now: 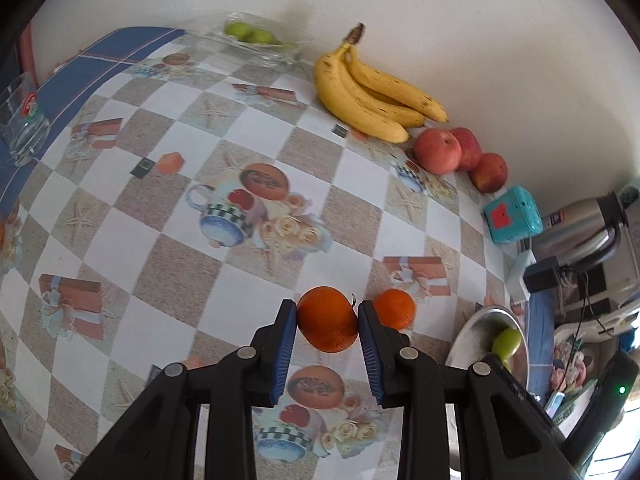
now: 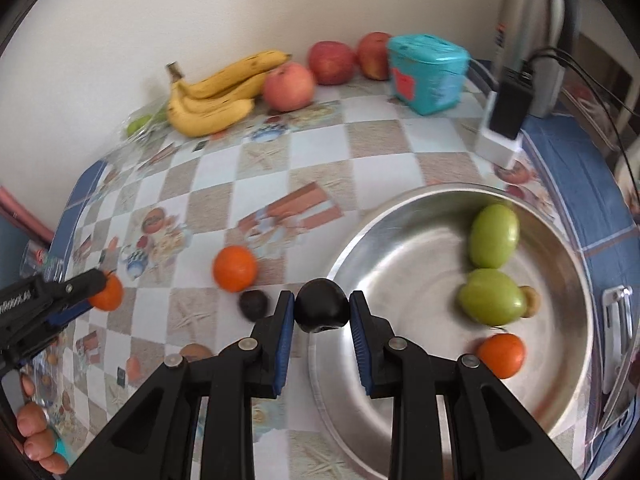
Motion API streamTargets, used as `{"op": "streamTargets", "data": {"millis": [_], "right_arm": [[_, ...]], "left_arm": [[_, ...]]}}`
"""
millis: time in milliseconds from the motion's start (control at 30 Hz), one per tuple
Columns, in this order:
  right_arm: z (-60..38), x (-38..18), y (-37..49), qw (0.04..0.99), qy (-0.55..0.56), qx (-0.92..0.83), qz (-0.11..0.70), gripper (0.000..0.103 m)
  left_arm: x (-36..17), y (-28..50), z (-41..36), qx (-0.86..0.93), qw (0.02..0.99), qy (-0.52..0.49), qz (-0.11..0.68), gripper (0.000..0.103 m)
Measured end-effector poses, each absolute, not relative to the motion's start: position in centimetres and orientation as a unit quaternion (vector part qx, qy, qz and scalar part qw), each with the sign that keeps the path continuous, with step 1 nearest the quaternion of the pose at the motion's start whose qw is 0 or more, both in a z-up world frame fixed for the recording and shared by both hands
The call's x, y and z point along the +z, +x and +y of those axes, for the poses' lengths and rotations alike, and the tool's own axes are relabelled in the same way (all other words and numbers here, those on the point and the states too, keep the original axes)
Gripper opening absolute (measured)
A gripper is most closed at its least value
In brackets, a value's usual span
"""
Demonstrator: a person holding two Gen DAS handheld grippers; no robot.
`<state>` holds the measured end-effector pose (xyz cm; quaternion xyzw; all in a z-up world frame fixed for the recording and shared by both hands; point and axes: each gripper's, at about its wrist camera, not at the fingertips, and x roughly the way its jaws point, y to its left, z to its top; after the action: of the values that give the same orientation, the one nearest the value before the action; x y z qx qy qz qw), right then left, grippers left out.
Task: Organize fruits
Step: 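Carry the plum and the orange over the steel bowl with both tools, then open the right tool to drop the plum while the left tool releases the orange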
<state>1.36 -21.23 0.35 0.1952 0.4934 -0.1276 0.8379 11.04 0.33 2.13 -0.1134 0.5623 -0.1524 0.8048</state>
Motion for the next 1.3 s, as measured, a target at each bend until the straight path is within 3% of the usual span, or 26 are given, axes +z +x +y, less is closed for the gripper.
{"op": "streamTargets", "data": {"millis": [600,1300], "right_arm": [[-25.6,1.7,-0.7,0.843,0.221,-0.164,0.463,0.029],[-27.7,0.2,-1.6,0.821,0.243,-0.184,0.482,0.029]], "left_arm": [[1.6,5.8,-11.5,-0.294,0.755,-0.05,0.584,0.034],[-0.6,4.7,-13.5,-0.29,0.741,-0.025,0.604,0.034]]}}
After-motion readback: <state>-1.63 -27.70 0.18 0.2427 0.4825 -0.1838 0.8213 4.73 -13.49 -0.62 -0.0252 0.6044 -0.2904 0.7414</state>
